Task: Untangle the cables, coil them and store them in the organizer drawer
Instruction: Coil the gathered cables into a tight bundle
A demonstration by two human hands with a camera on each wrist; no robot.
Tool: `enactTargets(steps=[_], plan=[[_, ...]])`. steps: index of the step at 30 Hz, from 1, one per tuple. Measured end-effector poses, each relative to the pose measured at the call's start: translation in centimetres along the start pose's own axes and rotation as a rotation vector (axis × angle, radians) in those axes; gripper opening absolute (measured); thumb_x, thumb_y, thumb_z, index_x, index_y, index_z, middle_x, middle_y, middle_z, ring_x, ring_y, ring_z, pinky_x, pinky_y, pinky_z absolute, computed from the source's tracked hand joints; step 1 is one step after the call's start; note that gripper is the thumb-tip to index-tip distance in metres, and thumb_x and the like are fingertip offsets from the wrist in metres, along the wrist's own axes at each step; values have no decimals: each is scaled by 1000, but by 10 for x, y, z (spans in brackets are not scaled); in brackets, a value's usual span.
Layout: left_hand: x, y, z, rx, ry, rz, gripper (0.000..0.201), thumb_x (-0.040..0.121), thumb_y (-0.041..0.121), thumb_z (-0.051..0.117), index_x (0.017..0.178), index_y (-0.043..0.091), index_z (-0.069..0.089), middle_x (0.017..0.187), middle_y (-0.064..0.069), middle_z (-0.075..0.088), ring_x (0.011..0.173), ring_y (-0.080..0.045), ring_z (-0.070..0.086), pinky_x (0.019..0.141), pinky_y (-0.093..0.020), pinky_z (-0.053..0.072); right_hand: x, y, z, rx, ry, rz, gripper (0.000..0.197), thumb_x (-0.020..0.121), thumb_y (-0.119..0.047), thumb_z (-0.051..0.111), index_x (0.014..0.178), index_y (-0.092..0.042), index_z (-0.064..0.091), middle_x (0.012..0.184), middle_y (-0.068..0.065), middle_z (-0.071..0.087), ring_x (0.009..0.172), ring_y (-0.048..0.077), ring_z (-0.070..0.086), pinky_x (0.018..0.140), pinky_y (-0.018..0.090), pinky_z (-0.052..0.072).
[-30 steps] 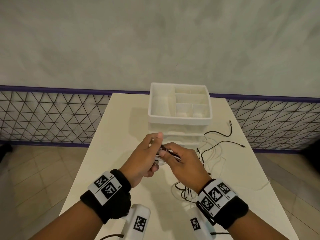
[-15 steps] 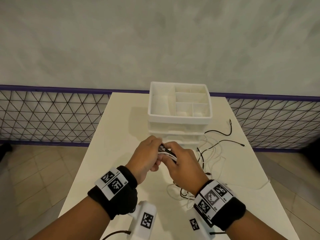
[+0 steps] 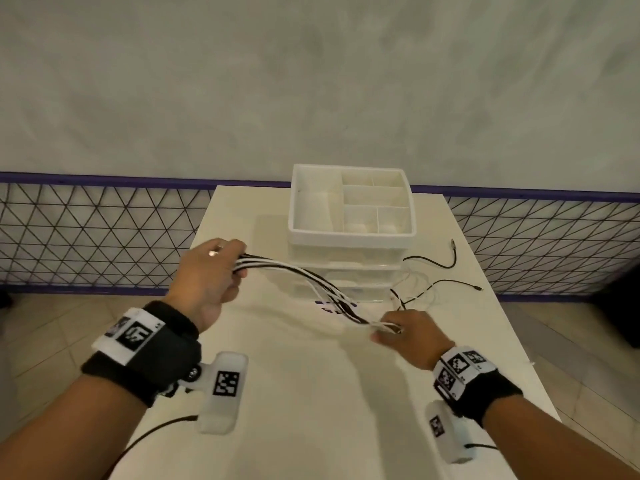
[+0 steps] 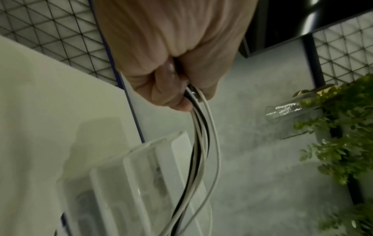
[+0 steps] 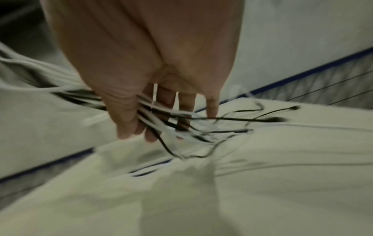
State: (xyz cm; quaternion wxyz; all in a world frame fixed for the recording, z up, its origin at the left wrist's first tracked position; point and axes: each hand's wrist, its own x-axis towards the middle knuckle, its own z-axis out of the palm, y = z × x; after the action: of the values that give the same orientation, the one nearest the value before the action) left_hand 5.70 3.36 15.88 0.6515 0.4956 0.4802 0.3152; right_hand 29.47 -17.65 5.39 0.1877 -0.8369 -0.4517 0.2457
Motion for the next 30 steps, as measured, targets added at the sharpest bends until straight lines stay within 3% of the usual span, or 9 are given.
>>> enactTargets(steps=[3, 8, 10, 14, 19, 22, 25, 27, 30], plan=[[5, 9, -17, 2, 38, 34, 14, 94, 14, 59, 81, 11, 58, 63, -11, 50, 35, -6, 35, 31, -17, 24, 10, 35, -25, -31, 256, 135, 15, 85, -30, 76, 98, -22, 78, 105, 4, 76, 95, 24, 68, 86, 27, 48], [6, 8, -23, -7, 71, 58, 14, 95, 13, 56, 81, 10, 56, 61, -10, 48, 35, -7, 32, 32, -17, 23, 22, 39, -71, 110, 863, 161, 16, 90, -22, 70, 103, -15, 77, 104, 8, 76, 92, 24, 68, 84, 25, 43], [5, 7, -22, -4, 94, 64, 10, 94, 13, 55, 85, 9, 57, 63, -10, 49, 36, -7, 32, 33, -17, 24, 24, 44, -66, 31, 723, 176, 21, 92, -13, 65, 111, -15, 74, 114, 12, 73, 103, 33, 68, 90, 33, 48], [1, 4, -17, 50, 104, 80, 9, 95, 14, 57, 89, 8, 59, 63, -11, 52, 38, -9, 35, 35, -18, 26, 18, 47, -39, -198, 4, 364, 61, 84, -10, 59, 141, -30, 52, 147, 5, 53, 133, 29, 52, 111, 40, 42], [-8, -6, 3, 160, 37, 93, 23, 93, 15, 62, 71, 11, 57, 58, -10, 56, 48, -17, 39, 43, -22, 24, 10, -34, -39, 209, 131, -58, 48, 83, -5, 65, 125, -28, 64, 128, -4, 67, 122, 16, 61, 106, 33, 46], [-18, -12, 22, 254, -48, 131, 26, 91, 24, 64, 68, 14, 57, 55, -7, 57, 46, -18, 45, 46, -24, 25, -5, -111, -36, 460, -56, -288, 54, 91, -24, 70, 141, -30, 51, 127, -14, 65, 119, 2, 59, 101, 19, 44], [-29, -17, 36, 285, -124, 129, 24, 88, 24, 56, 65, 17, 55, 50, -1, 52, 44, -18, 40, 44, -25, 27, -12, -154, -19, 516, -157, -360, 53, 99, -45, 53, 148, -32, 38, 99, -10, 73, 83, 3, 71, 83, 22, 54], [-33, -18, 39, 190, -127, 45, 23, 91, 14, 47, 68, 12, 52, 54, -1, 45, 45, -16, 35, 43, -23, 24, -12, -159, -8, 551, -95, -341, 41, 101, -43, 48, 140, -30, 49, 66, -11, 66, 53, 2, 57, 63, 23, 49], [-40, -18, 36, -4, -190, -92, 17, 90, 7, 42, 77, 6, 53, 61, -7, 44, 47, -16, 39, 40, -23, 26, -11, -153, 5, 599, 51, -342, 27, 101, -33, 55, 124, -23, 65, 54, -18, 61, 46, 3, 48, 53, 15, 37]])
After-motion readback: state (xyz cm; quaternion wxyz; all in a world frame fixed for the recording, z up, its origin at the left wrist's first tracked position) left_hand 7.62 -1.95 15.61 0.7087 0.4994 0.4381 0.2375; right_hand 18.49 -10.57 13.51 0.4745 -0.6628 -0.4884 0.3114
